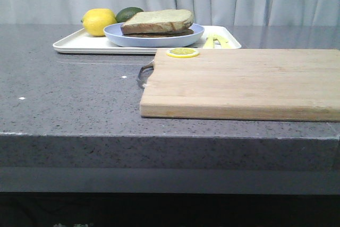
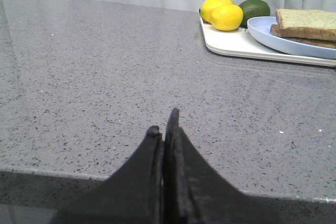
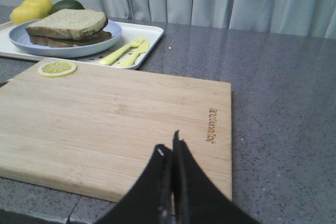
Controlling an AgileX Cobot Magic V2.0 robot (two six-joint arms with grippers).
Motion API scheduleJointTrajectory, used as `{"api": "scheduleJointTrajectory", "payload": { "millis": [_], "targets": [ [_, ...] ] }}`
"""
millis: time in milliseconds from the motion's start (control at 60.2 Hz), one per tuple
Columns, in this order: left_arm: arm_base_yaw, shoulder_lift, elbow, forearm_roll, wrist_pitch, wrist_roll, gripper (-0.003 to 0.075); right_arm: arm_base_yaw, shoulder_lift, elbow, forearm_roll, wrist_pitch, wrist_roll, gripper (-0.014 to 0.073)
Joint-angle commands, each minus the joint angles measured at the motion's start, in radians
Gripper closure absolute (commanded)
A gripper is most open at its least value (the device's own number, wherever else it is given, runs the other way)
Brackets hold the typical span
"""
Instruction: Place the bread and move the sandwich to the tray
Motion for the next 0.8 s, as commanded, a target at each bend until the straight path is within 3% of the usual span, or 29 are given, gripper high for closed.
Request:
{"api": "scheduleJointTrajectory", "payload": {
  "millis": [0, 216, 449, 781],
  "targets": [
    [-0.006, -0.025, 0.013, -0.007, -0.089, -0.009, 0.0739, 0.044, 0.008, 0.027, -0.089, -0.143, 0.058, 0.0655],
    [-0.006, -0.025, 0.013, -0.007, -0.089, -0.009, 0.0739, 0.03, 0.002, 0.146, -0.134, -0.239, 0.21, 0.0655],
    [-0.006, -0.025, 0.013, -0.007, -0.089, -0.009, 0.0739, -0.002, -0.141, 0.21, -0.134, -0.174, 0.209, 0.0655],
    [-0.006, -0.023, 0.013, -0.007, -0.089, -0.009, 0.0739, -0.003, -0.138, 0.21, -0.134, -0.149, 0.209, 0.0655]
  ]
}}
